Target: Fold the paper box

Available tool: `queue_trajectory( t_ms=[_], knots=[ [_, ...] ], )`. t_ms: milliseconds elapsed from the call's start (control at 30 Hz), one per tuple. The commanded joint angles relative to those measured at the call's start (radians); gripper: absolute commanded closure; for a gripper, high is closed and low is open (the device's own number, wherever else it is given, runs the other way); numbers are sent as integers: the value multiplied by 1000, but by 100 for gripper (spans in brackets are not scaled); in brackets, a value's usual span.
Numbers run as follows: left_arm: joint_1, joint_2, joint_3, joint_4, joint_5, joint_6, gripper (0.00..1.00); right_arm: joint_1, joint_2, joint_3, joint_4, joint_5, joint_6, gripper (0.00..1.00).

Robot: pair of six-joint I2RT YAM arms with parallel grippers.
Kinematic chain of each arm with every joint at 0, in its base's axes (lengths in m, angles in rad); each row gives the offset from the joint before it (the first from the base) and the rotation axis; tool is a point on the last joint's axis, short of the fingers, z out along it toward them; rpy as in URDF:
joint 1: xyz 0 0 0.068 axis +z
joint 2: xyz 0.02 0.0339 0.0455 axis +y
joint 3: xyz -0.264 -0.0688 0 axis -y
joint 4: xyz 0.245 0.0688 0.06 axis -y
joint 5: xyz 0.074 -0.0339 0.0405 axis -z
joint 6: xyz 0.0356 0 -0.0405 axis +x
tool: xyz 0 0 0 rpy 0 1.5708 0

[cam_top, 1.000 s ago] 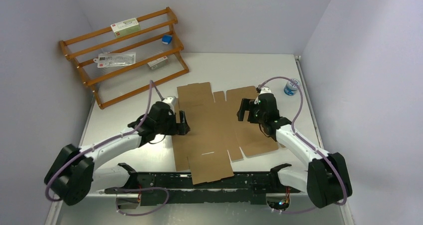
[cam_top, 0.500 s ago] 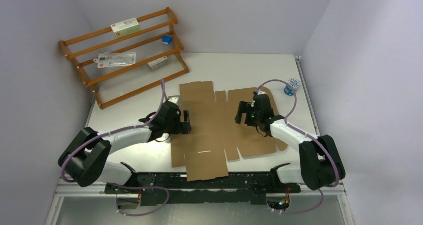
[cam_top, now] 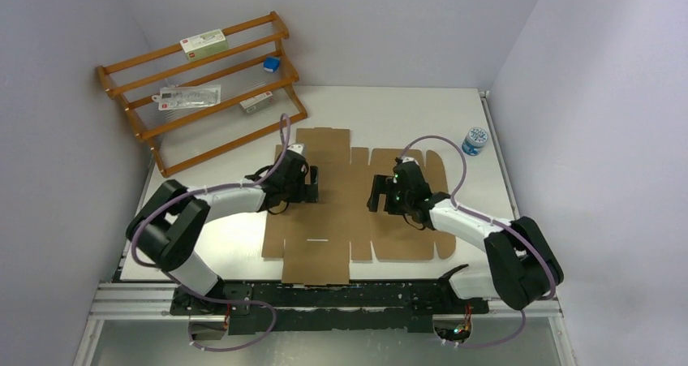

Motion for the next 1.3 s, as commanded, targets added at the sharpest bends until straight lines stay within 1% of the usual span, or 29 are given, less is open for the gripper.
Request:
queue_trajectory(
  t_ms=[0, 133, 267, 367, 467, 567, 667, 800, 933, 1100, 1267],
  knots=[
    [-3, 112, 97, 62, 13, 32, 6, 40, -59, -40, -93, 19, 63, 0],
    [-5, 230, 208, 77, 51, 46, 7, 42, -159, -62, -117, 44, 71, 0],
    [-5, 320, 318, 106, 76, 76, 6, 42, -222, -47, -143, 42, 45, 0],
    [-5, 320, 385, 89, 36, 101, 6, 40, -238, -22, -125, 29, -1, 0],
    [-5, 255, 402, 46, -40, 109, 5, 40, -218, 21, -95, -13, -59, 0],
    [-5, 153, 356, -19, -96, 87, 6, 43, -177, 57, -53, -120, -104, 0],
    [-5, 38, 258, -85, -104, 42, 7, 54, -130, 66, -7, -163, -133, 0],
    [-7, -145, 89, -141, -59, -14, 8, 66, -65, 76, 26, -189, -147, 0],
    [-23, -297, -35, -189, 32, -87, 10, 73, -1, 86, 55, -202, -138, 0],
    [-81, -342, -115, -191, 70, -192, 13, 75, 54, 107, 43, -174, -128, 0],
    [-100, -288, -149, -128, 54, -227, 15, 76, 48, 94, 31, -137, -129, 0]
  ],
)
